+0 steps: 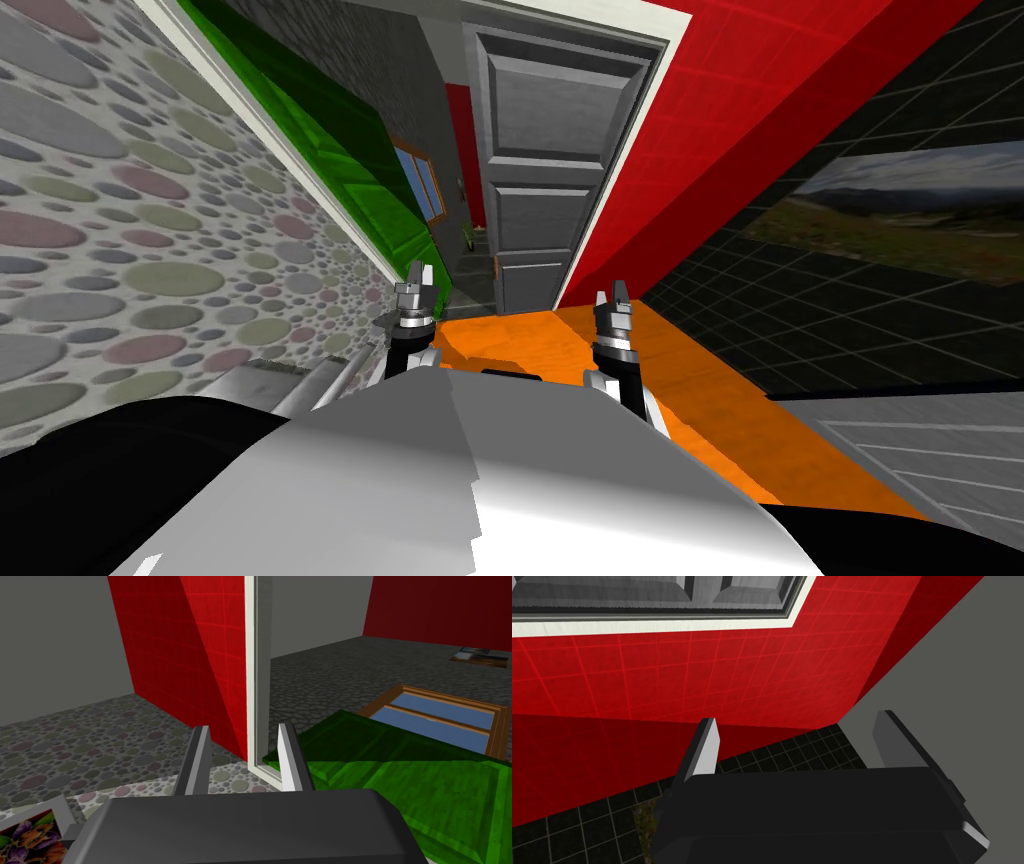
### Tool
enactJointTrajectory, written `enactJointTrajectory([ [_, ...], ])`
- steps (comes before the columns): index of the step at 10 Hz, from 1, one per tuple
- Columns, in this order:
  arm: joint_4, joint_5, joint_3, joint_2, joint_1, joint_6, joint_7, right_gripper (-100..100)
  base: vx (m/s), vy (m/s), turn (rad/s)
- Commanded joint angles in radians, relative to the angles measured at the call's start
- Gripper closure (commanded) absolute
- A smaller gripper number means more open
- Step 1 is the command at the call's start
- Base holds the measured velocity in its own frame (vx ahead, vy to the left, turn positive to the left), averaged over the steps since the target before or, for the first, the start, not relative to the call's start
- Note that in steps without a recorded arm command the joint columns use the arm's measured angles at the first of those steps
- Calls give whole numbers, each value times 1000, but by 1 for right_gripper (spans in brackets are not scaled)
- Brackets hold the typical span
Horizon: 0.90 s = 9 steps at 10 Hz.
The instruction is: Push the door open
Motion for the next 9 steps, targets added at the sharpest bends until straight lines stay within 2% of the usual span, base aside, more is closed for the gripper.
enactJointTrajectory([
  [1,7,-6,-1,-5,-1,-4,-7,-100,250,-120,17],
  [9,51,-42,0,-28,-7,-28,-48,-100,211,-149,24],
])
